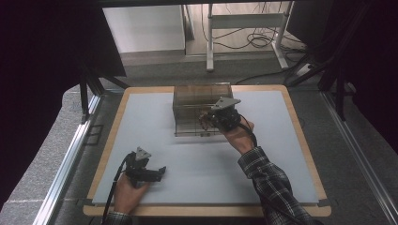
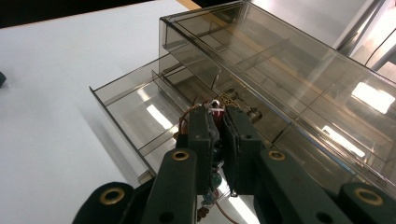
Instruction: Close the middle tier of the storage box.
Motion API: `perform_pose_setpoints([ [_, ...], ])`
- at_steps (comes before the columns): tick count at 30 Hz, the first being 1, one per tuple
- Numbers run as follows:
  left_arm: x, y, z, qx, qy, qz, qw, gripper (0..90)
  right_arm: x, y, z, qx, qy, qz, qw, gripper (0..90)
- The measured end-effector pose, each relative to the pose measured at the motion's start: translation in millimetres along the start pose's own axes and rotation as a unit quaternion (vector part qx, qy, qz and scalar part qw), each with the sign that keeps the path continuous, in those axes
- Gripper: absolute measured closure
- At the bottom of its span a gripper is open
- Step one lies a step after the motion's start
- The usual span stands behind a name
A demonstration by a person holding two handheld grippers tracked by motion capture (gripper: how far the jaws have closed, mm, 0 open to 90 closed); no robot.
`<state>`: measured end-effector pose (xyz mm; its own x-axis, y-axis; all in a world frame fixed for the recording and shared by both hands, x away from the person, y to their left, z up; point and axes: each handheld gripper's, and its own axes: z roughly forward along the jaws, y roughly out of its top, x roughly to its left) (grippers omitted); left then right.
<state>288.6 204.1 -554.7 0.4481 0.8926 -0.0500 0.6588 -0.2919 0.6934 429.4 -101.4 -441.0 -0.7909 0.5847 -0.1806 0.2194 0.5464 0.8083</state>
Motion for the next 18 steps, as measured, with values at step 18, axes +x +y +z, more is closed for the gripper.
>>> perform_pose_setpoints([
  [18,0.0,0.0,0.0,0.000,0.000,0.000,1.0000,1.3,-0.5,-8.1,20.1,0.015,-0.002,-0.001,0.9999,81.0],
])
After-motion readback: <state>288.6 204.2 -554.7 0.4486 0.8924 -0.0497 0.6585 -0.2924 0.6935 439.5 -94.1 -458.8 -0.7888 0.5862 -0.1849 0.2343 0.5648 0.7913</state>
